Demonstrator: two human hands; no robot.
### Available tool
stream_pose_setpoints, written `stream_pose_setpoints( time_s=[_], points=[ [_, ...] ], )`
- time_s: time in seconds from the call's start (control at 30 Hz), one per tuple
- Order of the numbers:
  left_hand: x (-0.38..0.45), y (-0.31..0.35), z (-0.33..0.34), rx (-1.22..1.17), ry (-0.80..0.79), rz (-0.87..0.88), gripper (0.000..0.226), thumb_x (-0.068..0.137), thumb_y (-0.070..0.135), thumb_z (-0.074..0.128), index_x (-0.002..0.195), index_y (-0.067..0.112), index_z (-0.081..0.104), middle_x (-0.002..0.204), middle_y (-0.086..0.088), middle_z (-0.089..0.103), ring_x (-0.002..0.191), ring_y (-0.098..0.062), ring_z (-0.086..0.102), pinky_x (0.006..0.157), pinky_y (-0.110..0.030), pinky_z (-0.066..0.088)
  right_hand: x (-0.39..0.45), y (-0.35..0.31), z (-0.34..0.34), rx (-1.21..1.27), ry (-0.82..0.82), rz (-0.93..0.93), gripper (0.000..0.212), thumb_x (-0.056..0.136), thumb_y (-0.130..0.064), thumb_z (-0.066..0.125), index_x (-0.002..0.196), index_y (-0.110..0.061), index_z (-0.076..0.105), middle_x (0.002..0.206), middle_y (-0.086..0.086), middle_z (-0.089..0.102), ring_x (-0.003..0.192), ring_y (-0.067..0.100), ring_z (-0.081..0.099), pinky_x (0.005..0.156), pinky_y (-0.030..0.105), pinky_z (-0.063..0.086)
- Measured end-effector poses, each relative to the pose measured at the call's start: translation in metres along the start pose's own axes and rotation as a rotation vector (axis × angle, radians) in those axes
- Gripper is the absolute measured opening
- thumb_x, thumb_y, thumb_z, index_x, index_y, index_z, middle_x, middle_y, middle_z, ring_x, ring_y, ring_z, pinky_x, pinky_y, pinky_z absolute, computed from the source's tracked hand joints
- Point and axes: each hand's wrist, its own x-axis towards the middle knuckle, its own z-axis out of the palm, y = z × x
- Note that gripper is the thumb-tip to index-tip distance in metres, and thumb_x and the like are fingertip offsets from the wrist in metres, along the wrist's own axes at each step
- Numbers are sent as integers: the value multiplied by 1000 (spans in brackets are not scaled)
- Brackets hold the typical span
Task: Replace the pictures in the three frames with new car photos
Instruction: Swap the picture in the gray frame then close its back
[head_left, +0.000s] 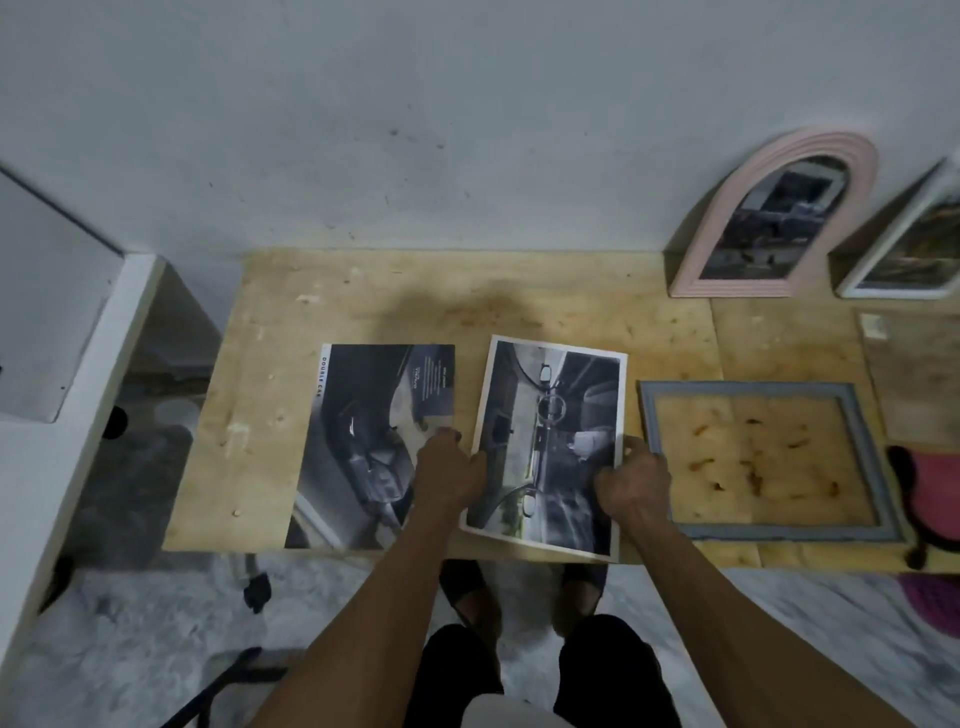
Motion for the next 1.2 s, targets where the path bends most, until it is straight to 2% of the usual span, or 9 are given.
stream_pose_setpoints(
  time_s=[0.13, 0.27, 0.4, 0.53, 0.8, 0.9, 1.0, 1.13, 1.2],
  points=[
    [-12, 10, 28, 74, 31, -53, 30, 88, 34, 63, 99, 6, 59, 103, -14, 62, 94, -35, 63, 73, -35, 48, 24, 33, 10, 8, -55, -4, 29, 69, -25, 63, 97, -16, 63, 94, 10, 66, 85, 31, 66, 75, 40, 59],
    [-21, 17, 43, 71, 96, -115, 30, 88, 32, 67, 99, 4, 63, 104, -16, 64, 97, -36, 64, 71, -30, 41, 24, 29, 6, 68, -83, -29, 35, 71, -29, 67, 101, -13, 65, 100, 12, 66, 91, 30, 65, 80, 41, 58],
    [-28, 23, 45, -28, 215, -213, 16, 86, 20, 72, 91, 11, 61, 101, -15, 69, 98, -35, 66, 72, -27, 40, 17, 21, -7, 116, -86, -45, 32, 79, -11, 66, 111, -8, 62, 111, 14, 64, 103, 32, 62, 87, 36, 54],
    [-28, 21, 46, -129, 285, -338, 12, 80, 21, 77, 83, 16, 67, 88, -6, 68, 92, -32, 67, 74, -29, 45, 18, 22, -14, 141, -98, -61, 34, 84, -14, 72, 115, -8, 61, 111, 8, 65, 103, 27, 62, 78, 23, 41],
    [-39, 16, 48, -206, 347, -401, 12, 77, 19, 80, 72, 21, 69, 81, -7, 68, 86, -27, 69, 80, -32, 54, 22, 27, -22, 117, -242, -69, 16, 88, -24, 71, 91, -9, 71, 84, 3, 66, 80, 18, 60, 77, 35, 51],
    [-43, 15, 49, -250, 385, -408, 5, 81, 20, 78, 85, 17, 77, 94, -11, 75, 92, -29, 70, 84, -30, 52, 24, 28, -24, 133, -254, -127, 15, 91, -24, 66, 93, -10, 71, 88, 4, 68, 86, 21, 63, 80, 37, 52],
    [-47, 13, 51, -358, 401, -390, 17, 88, 14, 71, 102, 6, 77, 97, -7, 72, 94, -21, 65, 88, -23, 44, 22, 29, -26, 175, -247, -150, 20, 95, -24, 59, 95, -8, 71, 92, 8, 69, 89, 25, 63, 84, 41, 53],
    [-53, 14, 46, -477, 403, -357, 20, 91, 23, 71, 76, 11, 67, 87, -5, 69, 90, -26, 66, 93, -34, 52, 17, 29, -30, 268, -236, -163, 29, 99, -28, 51, 83, -8, 64, 84, 9, 65, 85, 28, 63, 81, 46, 53],
    [-56, 14, 38, -570, 354, -305, 24, 85, 23, 78, 79, 5, 64, 85, -9, 72, 80, -26, 67, 88, -39, 56, 13, 25, -35, 308, -246, -147, 31, 101, -30, 47, 79, -12, 61, 80, 8, 62, 81, 26, 61, 76, 43, 51]
  ],
)
